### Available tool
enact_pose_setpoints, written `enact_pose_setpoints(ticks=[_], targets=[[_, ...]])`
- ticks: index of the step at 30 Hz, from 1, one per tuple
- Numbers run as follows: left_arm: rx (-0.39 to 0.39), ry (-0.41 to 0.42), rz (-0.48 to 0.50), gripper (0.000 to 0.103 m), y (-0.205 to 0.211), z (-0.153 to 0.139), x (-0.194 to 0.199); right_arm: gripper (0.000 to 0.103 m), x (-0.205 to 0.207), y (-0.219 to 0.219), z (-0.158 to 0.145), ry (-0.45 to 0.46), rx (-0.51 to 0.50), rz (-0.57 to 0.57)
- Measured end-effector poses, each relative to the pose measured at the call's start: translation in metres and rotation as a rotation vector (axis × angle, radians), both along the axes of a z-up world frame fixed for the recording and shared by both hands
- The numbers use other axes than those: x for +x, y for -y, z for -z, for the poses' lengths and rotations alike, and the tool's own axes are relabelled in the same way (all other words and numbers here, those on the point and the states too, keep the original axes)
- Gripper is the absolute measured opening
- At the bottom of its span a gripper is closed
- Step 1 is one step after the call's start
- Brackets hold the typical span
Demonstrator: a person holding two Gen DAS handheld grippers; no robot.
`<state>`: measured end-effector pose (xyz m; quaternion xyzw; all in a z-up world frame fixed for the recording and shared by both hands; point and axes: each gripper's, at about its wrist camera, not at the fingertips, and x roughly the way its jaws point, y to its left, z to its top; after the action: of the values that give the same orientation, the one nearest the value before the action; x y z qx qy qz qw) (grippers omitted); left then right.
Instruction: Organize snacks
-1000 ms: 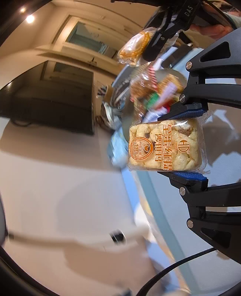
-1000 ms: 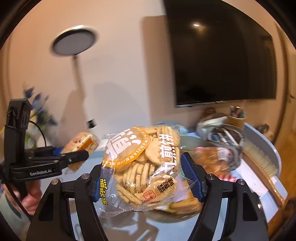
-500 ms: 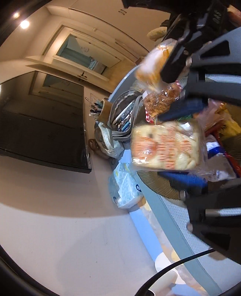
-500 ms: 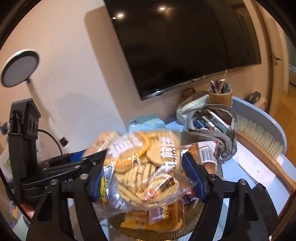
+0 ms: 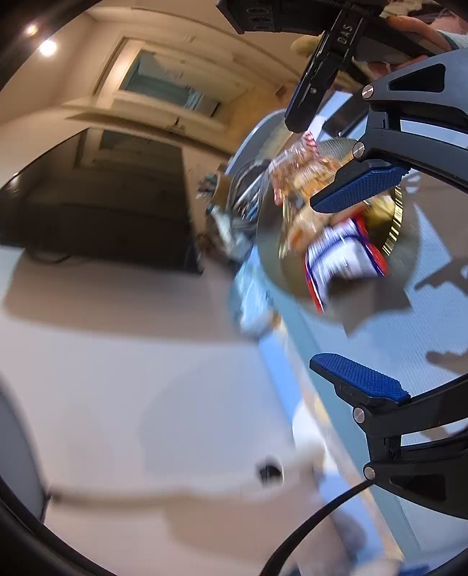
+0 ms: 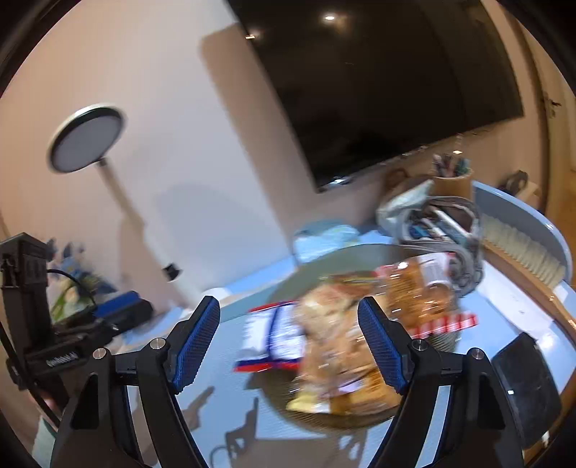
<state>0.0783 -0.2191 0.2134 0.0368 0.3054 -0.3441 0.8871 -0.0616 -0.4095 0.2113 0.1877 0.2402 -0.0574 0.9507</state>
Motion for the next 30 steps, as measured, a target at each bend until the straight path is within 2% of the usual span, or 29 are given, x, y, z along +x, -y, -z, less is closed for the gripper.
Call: enact_pose_setpoints(ticks=[4,6,8,11,12,14,15,17,20,23,27,30], targets=[[0.032,0.080,-0.069,0.078,-0.067,-0.021,-0.036,0.080,-0.004,-0.049,-0.001,0.050,-0.025,-0.088],[0.049,0.122,-0.151,0.078,-0.107,-0.026,-0.058,0.081,0.001,-0.076,0.005,0.048,-0.030,-0.145],[0.060,0.127,-0.213,0.078,-0.134,-0.025,-0.069,0.081,0.011,-0.107,0.013,0.022,-0.029,-0.227],[0.127,0.135,-0.358,0.078,-0.175,-0.011,-0.082,0.081,0.022,-0.152,0.028,-0.025,-0.056,-0.311],[0.147,0.140,-0.424,0.078,-0.191,0.002,-0.087,0.081,0.026,-0.166,0.036,-0.038,-0.069,-0.327],[0.142,0.118,-0.493,0.078,-0.206,0.025,-0.090,0.082,0.031,-0.188,0.053,-0.053,-0.100,-0.347],[0.119,0.086,-0.535,0.078,-0.216,0.047,-0.089,0.082,0.035,-0.198,0.064,-0.060,-0.129,-0.343],[0.083,0.054,-0.595,0.078,-0.223,0.076,-0.087,0.082,0.040,-0.214,0.085,-0.069,-0.192,-0.321],[0.094,-0.001,-0.689,0.078,-0.220,0.123,-0.078,0.082,0.045,-0.233,0.117,-0.113,-0.298,-0.312],[0.104,-0.025,-0.722,0.078,-0.216,0.148,-0.070,0.082,0.045,-0.237,0.135,-0.145,-0.341,-0.309],[0.157,0.036,-0.773,0.078,-0.208,0.161,-0.065,0.082,0.055,-0.228,0.148,-0.188,-0.330,-0.269],[0.162,0.027,-0.790,0.079,-0.212,0.172,-0.060,0.083,0.059,-0.215,0.152,-0.207,-0.278,-0.257]])
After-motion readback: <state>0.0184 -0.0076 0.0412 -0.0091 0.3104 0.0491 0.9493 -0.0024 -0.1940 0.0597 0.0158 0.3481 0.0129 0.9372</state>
